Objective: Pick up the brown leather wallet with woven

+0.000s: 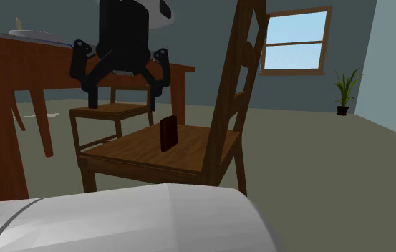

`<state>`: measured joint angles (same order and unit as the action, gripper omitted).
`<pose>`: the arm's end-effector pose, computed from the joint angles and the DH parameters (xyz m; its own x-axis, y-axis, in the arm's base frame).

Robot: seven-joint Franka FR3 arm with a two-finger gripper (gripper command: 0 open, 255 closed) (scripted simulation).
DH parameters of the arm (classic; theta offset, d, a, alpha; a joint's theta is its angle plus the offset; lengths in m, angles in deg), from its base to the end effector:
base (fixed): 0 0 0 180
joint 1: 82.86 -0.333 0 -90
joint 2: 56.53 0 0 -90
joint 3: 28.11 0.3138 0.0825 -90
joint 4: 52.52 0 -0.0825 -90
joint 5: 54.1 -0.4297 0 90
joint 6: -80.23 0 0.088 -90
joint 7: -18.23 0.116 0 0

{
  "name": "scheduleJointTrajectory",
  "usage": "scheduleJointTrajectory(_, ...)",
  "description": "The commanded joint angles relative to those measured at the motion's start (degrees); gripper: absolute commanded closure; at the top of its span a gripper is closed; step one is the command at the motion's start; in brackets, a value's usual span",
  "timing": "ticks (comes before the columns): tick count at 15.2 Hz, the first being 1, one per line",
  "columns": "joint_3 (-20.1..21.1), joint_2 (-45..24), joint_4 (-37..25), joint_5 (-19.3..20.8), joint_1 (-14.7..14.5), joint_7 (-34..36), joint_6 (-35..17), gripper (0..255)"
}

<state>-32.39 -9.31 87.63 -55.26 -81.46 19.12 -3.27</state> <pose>0.3256 -0.0333 0.5377 0.9830 -0.0782 -0.1660 -0.0913 -0.9932 -0.0724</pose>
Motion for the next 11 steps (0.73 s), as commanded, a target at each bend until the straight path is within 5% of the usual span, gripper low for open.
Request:
scheduleJointTrajectory(1, 0.0, 0.0, 0.0, 0.0, 0.0, 0.0, 0.0, 0)
scheduleJointTrajectory(11, 1.56, -16.54, -3.82, 1.59, 4.05, 9.76, -19.75, 0)
